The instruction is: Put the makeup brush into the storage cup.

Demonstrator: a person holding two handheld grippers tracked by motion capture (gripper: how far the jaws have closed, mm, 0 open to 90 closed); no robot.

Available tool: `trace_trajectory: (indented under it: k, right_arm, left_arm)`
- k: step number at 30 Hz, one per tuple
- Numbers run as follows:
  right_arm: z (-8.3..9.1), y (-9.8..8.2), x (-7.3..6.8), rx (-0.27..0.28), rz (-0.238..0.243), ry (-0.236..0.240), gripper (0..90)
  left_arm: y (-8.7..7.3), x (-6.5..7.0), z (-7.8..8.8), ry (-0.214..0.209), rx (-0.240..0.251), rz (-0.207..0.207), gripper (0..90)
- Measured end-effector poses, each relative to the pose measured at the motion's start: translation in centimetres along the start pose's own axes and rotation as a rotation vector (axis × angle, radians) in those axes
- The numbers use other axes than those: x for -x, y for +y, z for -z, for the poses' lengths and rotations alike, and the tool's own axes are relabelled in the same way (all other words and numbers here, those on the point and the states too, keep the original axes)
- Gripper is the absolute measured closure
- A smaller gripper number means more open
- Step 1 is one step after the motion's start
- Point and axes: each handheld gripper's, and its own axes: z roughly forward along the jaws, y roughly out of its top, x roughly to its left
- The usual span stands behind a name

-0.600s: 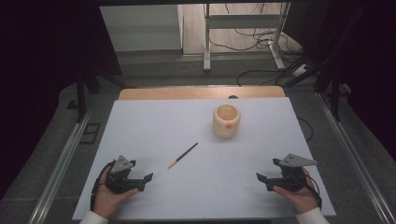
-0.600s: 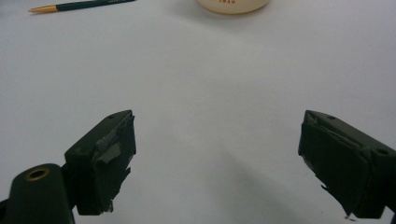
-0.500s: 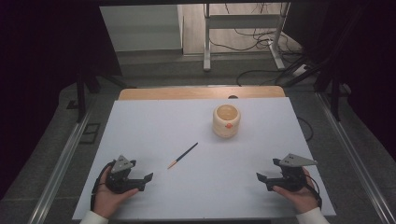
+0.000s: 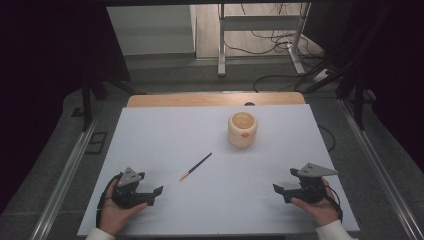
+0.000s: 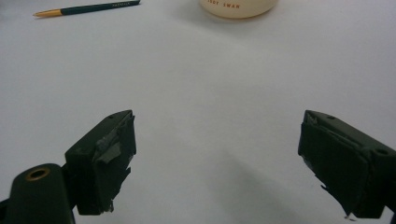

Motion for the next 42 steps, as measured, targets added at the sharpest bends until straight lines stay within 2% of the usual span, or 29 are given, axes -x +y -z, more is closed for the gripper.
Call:
trace_trajectory:
  k: [13, 17, 27, 37, 42]
  right_arm:
    - [-0.4, 0.7, 0.0, 0.01, 0.01, 0.021, 11.7]
    - [-0.1, 0.9, 0.1, 0.022, -0.007, 0.017, 11.7]
    - [0.2, 1.0, -0.3, 0.032, 0.003, 0.017, 11.8]
    - [0.0, 1.1, -0.2, 0.03, 0.0, 0.018, 11.8]
    - [0.0, 1.1, -0.2, 0.032, 0.0, 0.017, 11.7]
  left_arm:
    - [0.2, 0.1, 0.5, 0.022, 0.007, 0.022, 13.8]
    - [0.6, 0.3, 0.4, 0.015, -0.001, 0.008, 13.8]
    - [1.2, 1.3, 1.4, 0.003, -0.003, -0.027, 14.5]
    - [2.4, 1.6, 2.3, 0.01, -0.013, -0.026, 16.7]
    - [3.3, 1.6, 2.7, 0.013, -0.043, -0.028, 16.8]
